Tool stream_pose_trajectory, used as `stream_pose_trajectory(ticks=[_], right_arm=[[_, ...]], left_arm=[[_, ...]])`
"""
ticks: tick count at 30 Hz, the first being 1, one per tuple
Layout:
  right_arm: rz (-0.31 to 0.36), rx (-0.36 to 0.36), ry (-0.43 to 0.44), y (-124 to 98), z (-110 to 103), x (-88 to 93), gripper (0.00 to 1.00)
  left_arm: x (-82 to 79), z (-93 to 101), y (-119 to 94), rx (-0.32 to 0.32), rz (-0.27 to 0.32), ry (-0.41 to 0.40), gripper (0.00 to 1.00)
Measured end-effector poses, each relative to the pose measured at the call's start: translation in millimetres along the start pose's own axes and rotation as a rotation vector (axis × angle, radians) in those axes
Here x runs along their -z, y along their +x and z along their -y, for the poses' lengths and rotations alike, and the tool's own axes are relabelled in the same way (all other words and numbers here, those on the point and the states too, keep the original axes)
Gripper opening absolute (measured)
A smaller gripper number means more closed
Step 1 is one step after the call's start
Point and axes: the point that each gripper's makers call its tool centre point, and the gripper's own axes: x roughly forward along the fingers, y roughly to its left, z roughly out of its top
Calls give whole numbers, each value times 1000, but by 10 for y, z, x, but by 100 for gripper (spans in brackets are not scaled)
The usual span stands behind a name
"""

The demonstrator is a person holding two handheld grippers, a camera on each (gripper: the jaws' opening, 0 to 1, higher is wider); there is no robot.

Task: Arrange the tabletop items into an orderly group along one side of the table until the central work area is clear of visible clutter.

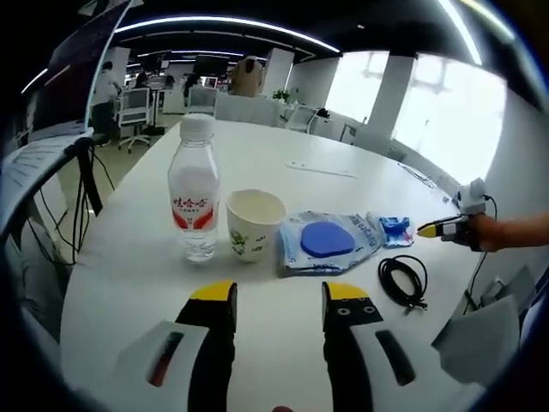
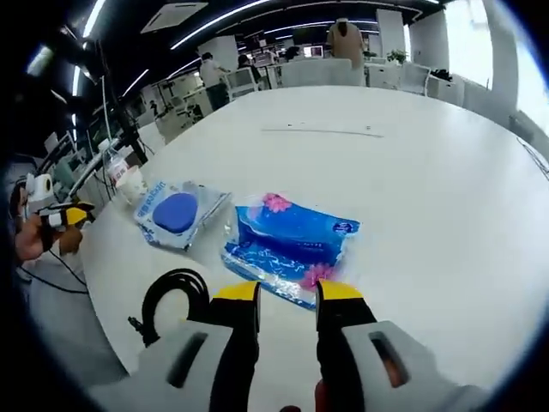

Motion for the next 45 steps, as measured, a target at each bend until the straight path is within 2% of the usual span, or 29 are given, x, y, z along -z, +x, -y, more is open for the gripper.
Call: stream_pose_trajectory(ticks=[7, 14, 37, 45], right_arm=[[-3, 51, 19, 27, 179, -30, 23], [-23, 76, 49, 96, 245, 3, 23], [-67, 89, 50, 271, 373, -37, 17], [-82, 90, 23, 298, 358, -43, 5]], left_arm=[[-1, -71, -101, -3, -11, 23, 41], [-3, -154, -150, -15, -10, 23, 41], [-40, -226, -285, -44, 3, 2, 42], [-37, -223, -299, -47, 4, -4, 41]])
